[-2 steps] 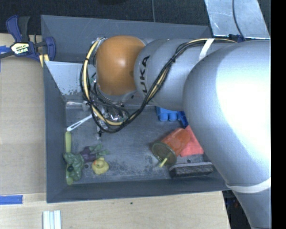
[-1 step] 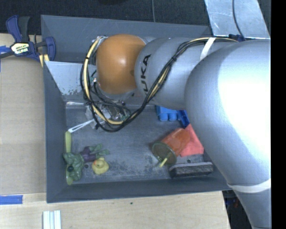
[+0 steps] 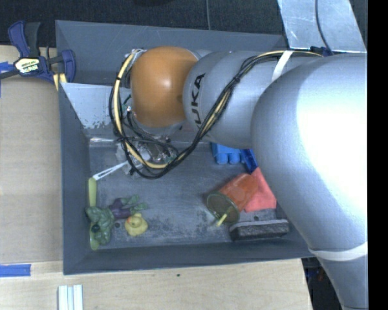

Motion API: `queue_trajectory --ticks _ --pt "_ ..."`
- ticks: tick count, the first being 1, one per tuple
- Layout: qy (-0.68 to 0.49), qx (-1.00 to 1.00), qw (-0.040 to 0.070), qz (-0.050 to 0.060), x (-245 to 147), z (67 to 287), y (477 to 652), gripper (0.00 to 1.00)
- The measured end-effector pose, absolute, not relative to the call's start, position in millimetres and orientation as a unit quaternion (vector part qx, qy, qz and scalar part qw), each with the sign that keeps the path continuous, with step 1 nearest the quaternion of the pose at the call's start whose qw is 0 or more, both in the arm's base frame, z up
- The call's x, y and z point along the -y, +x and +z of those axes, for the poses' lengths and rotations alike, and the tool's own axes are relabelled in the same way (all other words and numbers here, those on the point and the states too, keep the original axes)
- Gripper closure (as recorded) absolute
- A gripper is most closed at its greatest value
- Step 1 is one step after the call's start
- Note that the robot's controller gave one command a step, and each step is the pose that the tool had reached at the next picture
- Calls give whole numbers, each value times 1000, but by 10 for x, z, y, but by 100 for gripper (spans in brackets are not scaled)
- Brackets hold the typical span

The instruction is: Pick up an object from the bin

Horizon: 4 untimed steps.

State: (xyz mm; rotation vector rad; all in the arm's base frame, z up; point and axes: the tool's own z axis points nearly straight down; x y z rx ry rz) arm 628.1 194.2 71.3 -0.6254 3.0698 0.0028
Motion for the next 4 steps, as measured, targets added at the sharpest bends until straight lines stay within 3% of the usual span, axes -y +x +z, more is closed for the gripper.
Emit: queue_trajectory --ticks 1,2,3,4 --pt "-198 -980 5 1 -1940 740 6285 100" --pt "-198 -980 8 2 -1944 934 6293 100" --pt "-196 -981 7 2 -1937 898 6288 100" --pt "-197 -980 3 1 -1932 1187 6263 100"
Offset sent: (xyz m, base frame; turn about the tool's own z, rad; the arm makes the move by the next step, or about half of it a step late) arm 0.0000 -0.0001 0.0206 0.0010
